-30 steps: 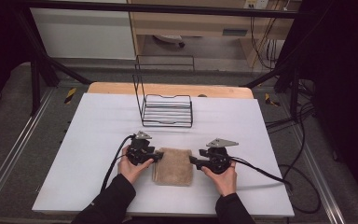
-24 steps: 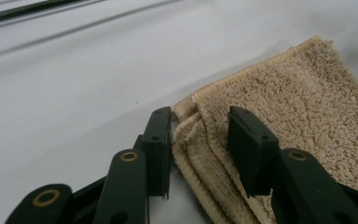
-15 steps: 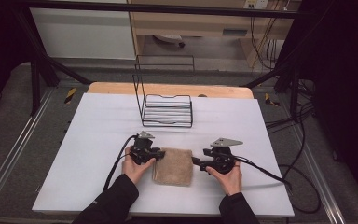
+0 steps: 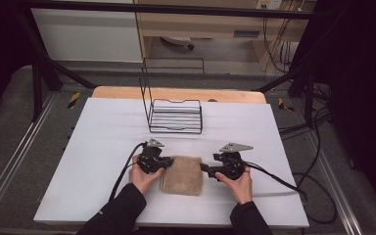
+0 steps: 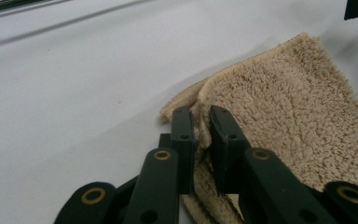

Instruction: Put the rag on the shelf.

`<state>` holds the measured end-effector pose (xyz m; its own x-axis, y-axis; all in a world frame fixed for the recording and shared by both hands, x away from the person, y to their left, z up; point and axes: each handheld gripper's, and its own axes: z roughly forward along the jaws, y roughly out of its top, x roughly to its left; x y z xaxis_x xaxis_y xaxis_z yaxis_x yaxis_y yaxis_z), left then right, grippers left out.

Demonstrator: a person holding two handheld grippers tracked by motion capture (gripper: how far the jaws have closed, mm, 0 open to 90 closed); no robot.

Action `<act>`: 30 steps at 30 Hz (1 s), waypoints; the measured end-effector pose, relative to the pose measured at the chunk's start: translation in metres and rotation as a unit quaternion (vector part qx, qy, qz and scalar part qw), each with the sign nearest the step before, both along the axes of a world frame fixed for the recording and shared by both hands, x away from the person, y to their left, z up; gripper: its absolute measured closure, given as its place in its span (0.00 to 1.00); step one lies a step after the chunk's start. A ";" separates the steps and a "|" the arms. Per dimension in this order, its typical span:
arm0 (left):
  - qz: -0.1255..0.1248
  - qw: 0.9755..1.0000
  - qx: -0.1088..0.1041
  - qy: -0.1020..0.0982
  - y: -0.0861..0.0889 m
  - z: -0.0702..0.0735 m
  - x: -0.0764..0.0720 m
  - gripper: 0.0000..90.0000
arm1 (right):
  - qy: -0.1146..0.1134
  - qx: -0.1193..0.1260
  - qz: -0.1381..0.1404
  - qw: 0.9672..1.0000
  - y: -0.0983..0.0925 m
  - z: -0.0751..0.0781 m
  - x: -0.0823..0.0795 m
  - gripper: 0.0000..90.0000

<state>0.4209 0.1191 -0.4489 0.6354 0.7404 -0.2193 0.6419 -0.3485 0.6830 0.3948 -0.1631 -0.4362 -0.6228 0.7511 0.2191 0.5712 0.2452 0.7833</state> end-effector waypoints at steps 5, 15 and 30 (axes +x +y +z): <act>-0.003 1.000 0.014 -0.013 -0.003 0.000 -0.002 0.90 | 0.003 -0.002 0.005 1.000 0.007 -0.005 0.011 0.32; -0.011 0.999 0.026 -0.027 -0.004 0.000 -0.004 0.89 | 0.022 -0.006 -0.013 1.000 0.014 -0.020 0.024 0.58; -0.018 0.999 0.020 -0.024 -0.002 0.000 -0.002 0.89 | 0.069 0.014 0.002 0.998 0.020 -0.023 0.020 0.89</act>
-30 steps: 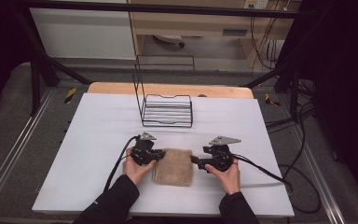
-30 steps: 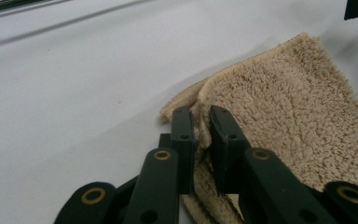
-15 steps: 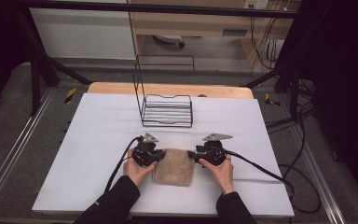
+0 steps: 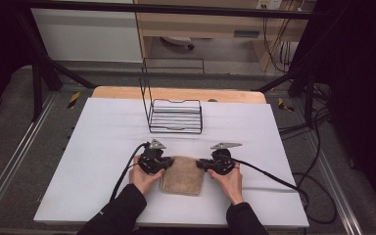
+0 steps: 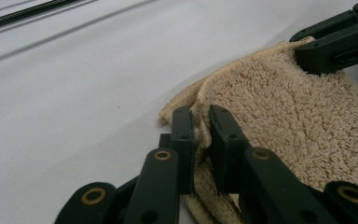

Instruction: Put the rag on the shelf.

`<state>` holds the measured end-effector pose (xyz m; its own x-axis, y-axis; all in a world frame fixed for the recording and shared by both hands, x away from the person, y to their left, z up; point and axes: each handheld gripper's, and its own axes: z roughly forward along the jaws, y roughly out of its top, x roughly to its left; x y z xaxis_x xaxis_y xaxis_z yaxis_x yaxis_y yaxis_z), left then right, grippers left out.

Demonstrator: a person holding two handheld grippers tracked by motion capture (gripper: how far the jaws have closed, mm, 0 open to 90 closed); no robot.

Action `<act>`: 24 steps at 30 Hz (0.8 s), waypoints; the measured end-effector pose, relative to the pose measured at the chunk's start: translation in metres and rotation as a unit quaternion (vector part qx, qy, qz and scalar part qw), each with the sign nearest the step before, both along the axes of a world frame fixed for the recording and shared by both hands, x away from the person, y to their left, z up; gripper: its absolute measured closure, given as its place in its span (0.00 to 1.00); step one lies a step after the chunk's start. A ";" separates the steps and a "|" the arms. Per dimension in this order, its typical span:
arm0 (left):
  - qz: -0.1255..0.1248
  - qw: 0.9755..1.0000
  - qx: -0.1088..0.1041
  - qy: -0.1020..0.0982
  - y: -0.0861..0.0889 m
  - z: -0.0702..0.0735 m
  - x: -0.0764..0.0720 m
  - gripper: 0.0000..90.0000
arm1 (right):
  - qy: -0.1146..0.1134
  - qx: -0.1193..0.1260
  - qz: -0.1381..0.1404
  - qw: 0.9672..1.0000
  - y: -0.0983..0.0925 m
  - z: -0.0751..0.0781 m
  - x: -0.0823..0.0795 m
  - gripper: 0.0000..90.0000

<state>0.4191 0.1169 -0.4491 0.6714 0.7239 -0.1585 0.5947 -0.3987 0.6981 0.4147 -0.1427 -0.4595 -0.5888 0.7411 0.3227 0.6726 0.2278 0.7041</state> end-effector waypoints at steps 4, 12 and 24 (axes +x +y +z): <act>0.002 1.000 -0.005 0.002 0.001 0.000 0.000 0.91 | -0.002 -0.007 0.003 1.000 0.002 0.002 0.000 0.95; -0.001 1.000 -0.019 0.002 0.006 0.004 -0.001 0.94 | -0.019 0.004 0.004 1.000 0.000 0.008 -0.003 0.97; -0.008 0.999 -0.042 -0.031 0.016 0.023 -0.016 0.94 | -0.054 0.035 0.015 0.998 -0.002 0.028 -0.014 0.97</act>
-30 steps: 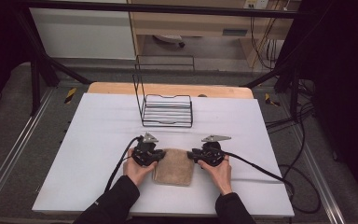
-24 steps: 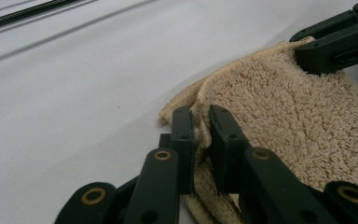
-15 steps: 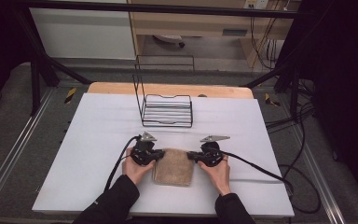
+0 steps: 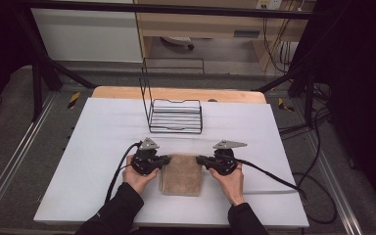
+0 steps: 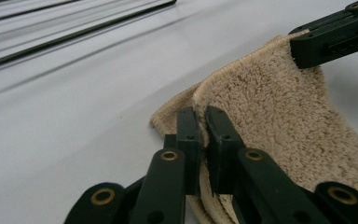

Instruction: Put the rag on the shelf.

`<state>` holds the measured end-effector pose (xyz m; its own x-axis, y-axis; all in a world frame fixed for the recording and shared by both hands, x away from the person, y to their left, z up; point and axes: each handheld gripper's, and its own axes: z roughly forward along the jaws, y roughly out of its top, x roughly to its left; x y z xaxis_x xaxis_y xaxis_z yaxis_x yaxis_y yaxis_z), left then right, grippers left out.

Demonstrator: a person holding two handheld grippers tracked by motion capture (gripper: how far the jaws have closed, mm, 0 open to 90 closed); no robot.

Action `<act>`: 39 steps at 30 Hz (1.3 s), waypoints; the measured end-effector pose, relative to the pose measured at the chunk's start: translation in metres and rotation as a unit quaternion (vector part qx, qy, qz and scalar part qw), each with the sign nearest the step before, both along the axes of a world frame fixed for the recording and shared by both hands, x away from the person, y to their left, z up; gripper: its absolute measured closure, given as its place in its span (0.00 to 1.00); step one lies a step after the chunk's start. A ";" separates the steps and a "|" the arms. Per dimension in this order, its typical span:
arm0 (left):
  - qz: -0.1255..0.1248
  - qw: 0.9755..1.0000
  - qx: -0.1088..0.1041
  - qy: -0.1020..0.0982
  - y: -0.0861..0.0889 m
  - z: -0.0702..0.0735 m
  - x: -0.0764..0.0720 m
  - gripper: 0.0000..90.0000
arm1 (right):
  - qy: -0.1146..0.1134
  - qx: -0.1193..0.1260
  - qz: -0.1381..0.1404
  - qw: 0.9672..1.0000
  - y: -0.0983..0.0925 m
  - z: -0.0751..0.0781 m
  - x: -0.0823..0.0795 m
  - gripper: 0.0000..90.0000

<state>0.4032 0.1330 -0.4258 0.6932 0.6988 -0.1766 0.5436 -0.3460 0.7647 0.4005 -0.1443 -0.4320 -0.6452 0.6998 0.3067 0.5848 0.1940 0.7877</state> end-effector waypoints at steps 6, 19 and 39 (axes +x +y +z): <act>-0.002 1.000 -0.005 -0.017 0.005 0.010 -0.010 0.94 | -0.017 0.002 0.006 1.000 0.001 0.007 -0.004 0.97; -0.009 0.999 -0.025 -0.046 0.009 0.032 -0.027 0.94 | -0.056 0.015 0.016 0.998 0.000 0.028 -0.014 0.97; -0.011 0.996 -0.039 -0.077 0.009 0.050 -0.037 0.94 | -0.101 0.010 0.018 0.995 -0.003 0.049 -0.023 0.97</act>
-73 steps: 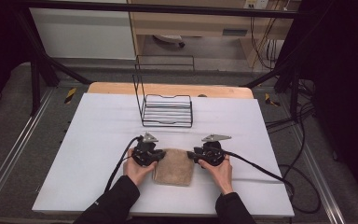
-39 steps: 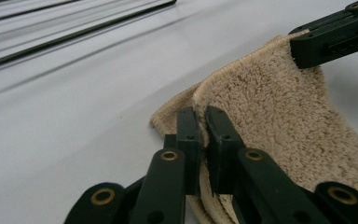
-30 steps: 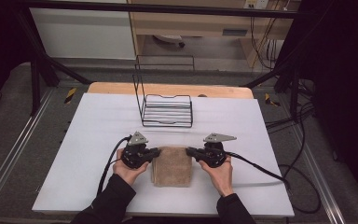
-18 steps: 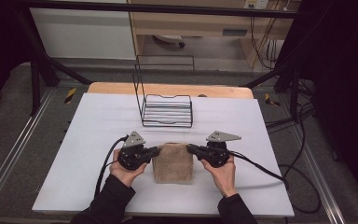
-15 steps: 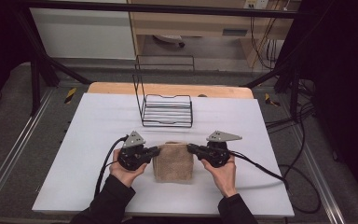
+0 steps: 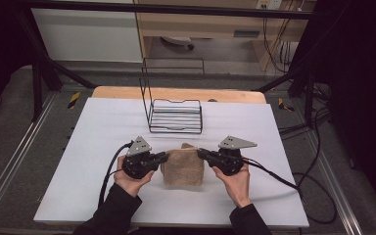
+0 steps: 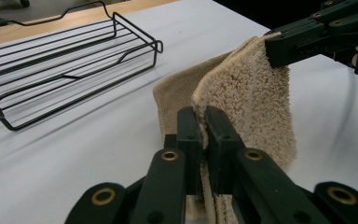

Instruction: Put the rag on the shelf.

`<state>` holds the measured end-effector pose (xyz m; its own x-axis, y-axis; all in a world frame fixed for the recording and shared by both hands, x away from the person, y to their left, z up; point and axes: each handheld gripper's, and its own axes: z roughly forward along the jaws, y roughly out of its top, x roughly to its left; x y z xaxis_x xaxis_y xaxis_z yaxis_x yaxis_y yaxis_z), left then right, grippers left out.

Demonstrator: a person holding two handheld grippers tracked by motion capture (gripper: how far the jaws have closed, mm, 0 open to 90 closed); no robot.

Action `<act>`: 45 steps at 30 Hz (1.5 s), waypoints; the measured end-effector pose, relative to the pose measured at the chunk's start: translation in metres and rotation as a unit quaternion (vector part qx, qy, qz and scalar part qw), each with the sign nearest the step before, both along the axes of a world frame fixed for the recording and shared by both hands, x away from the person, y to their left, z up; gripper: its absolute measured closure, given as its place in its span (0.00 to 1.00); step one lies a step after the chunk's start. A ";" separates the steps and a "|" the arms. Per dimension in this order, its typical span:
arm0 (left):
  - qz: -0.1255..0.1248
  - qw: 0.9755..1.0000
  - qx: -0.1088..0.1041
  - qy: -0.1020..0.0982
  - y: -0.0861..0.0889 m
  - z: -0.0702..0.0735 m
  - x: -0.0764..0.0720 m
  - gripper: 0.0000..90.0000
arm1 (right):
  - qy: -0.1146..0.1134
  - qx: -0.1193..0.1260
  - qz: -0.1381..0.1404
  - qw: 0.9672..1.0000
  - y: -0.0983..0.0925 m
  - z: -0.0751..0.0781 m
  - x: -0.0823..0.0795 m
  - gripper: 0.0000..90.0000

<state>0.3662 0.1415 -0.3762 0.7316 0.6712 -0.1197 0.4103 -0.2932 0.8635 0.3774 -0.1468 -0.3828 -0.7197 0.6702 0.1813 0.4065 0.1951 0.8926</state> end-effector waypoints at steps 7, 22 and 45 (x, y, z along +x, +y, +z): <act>-0.001 1.000 -0.001 -0.009 0.000 0.006 -0.003 0.94 | -0.012 -0.001 -0.002 1.000 0.000 0.006 -0.002 0.98; 0.009 0.999 -0.013 -0.043 0.003 0.029 -0.005 0.94 | -0.051 0.002 -0.006 0.999 0.004 0.033 -0.004 0.98; 0.031 0.994 -0.045 -0.097 0.009 0.068 0.006 0.94 | -0.106 0.019 -0.018 0.994 0.011 0.079 0.004 0.98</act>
<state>0.3718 0.1509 -0.3081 0.7048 0.7082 -0.0420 0.2479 -0.1904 0.9499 0.3811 -0.1355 -0.3040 -0.7201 0.6917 0.0539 0.2149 0.1486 0.9653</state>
